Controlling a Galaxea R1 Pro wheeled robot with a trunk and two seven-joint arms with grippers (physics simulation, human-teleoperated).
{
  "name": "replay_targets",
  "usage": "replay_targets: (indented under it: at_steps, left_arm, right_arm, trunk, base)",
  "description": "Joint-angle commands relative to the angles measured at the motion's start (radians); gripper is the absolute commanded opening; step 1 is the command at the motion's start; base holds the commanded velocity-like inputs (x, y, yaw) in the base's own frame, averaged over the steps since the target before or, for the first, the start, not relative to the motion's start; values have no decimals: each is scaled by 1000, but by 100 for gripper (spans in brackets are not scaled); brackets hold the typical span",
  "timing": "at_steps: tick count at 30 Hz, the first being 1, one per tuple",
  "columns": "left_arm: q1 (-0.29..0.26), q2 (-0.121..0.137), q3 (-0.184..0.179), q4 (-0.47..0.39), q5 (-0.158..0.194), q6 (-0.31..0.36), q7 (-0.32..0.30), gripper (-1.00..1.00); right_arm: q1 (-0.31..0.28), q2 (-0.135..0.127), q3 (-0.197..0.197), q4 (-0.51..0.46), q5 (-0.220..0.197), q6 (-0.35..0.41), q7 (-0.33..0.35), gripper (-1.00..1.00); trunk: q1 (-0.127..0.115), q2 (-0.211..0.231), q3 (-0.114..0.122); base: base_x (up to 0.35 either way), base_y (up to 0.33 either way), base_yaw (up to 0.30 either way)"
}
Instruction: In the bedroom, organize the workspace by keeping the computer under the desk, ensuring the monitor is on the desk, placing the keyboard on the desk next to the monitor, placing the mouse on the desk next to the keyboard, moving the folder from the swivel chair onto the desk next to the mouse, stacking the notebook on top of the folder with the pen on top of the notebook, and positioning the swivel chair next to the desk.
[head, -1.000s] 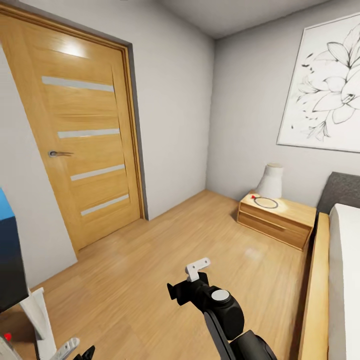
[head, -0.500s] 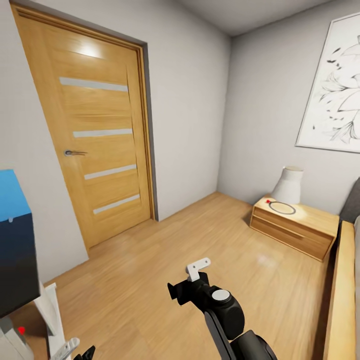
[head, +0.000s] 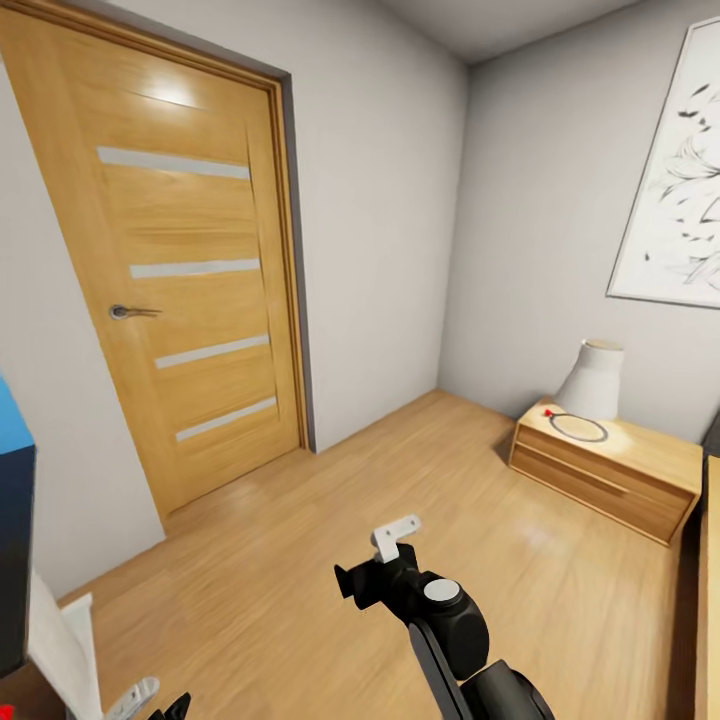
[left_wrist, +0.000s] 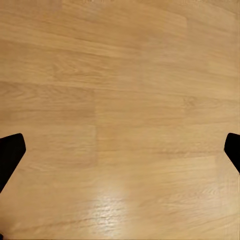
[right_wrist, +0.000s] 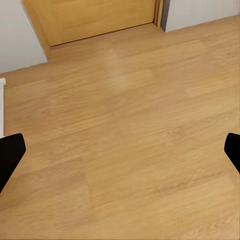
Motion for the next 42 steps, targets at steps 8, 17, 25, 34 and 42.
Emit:
replay_targets:
  at_steps: [8,17,25,34,42]
  left_arm:
    - [0,-2,1,-1,10,5,6,100]
    - [0,-2,1,-1,9,4,6,100]
    - [0,-3,1,-1,9,3,8,100]
    - [0,-4,1,-1,9,3,8,100]
    - [0,-4,1,-1,7,3,8,100]
  right_arm:
    - [-1,-1,1,-2,0,6,0,100]
    - [-1,-1,2,-4,-1,5,0,100]
    - [-1,-1,2,-4,0,6,0,100]
    - [0,1,1,-6,0,10,0,100]
    - [1,2,2,-5,2,11,0,100]
  trunk:
    - [1,-1,-1]
    - [1,-1,-1]
    - [1,-1,-1]
    - [1,-1,-1]
    - [1,-1,-1]
  base:
    - [340,0,0]
    - [340,0,0]
    - [340,0,0]
    - [341,0,0]
    - [341,-39,170]
